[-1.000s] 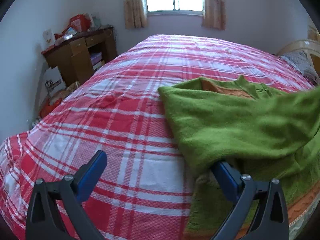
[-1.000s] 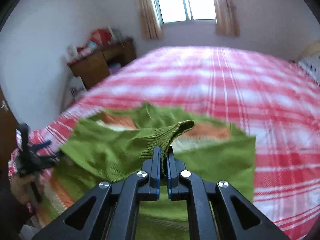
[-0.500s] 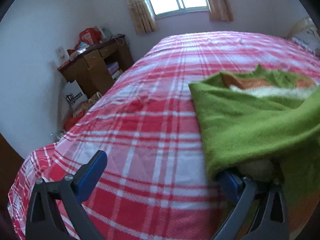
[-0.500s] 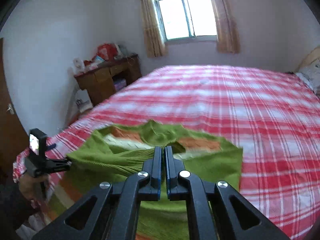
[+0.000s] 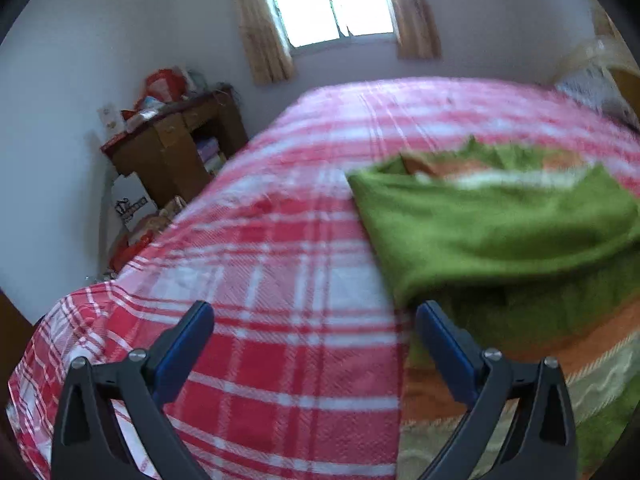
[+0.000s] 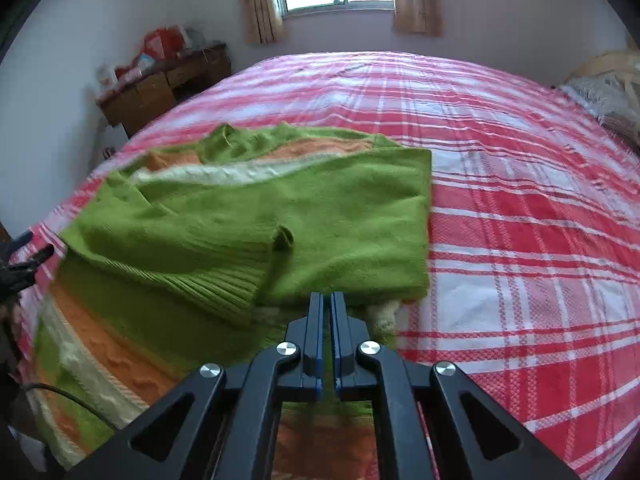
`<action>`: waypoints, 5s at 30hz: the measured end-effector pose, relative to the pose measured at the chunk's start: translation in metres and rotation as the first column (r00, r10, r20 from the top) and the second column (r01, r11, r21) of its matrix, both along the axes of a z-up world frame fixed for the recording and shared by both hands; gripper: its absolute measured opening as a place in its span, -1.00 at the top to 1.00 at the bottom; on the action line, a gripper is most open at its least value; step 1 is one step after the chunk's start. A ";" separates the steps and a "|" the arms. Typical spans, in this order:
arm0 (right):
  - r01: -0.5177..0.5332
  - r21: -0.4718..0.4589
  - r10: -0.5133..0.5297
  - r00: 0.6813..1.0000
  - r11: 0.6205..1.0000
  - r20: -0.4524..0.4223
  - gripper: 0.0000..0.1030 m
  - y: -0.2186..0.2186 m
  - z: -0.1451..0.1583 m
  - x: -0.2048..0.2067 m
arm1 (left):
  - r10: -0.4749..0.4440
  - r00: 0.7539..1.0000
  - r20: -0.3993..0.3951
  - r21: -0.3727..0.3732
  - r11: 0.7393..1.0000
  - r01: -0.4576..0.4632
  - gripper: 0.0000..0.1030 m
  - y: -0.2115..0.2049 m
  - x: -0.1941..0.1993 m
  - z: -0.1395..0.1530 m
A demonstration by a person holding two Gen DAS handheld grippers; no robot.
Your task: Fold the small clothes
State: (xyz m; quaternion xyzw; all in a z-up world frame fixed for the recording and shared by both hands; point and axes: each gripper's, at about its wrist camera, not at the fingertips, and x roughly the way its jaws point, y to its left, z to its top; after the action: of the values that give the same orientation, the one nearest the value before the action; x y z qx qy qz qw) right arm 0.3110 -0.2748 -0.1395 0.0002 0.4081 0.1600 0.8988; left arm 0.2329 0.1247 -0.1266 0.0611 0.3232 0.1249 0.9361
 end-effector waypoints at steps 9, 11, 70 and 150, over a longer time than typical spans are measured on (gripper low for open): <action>0.021 0.220 0.016 0.986 0.975 -0.164 0.11 0.020 0.000 0.064 | 0.028 1.000 0.009 -0.008 1.000 -0.028 -1.00 -0.018 0.043 0.000; -0.003 0.161 0.033 0.982 0.987 -0.187 0.53 0.034 -0.005 0.062 | 0.022 1.000 -0.021 0.002 1.000 -0.022 -1.00 -0.024 0.047 -0.011; -0.140 0.011 0.140 0.990 0.990 -0.029 -0.03 0.046 -0.002 -0.119 | -0.140 0.987 -0.076 -0.110 0.985 0.131 -1.00 -0.063 -0.069 -0.017; -0.128 0.222 0.119 0.992 0.967 0.051 0.91 -0.044 0.013 -0.280 | -0.369 0.929 0.035 -0.663 0.687 0.298 0.83 -0.017 -0.189 -0.006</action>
State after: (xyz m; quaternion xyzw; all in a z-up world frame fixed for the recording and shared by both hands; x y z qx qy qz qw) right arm 0.0314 -0.3193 -0.1269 0.0732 0.3697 0.2607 0.8888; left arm 0.0440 0.1072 -0.1327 -0.2081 0.3767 -0.1724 0.8860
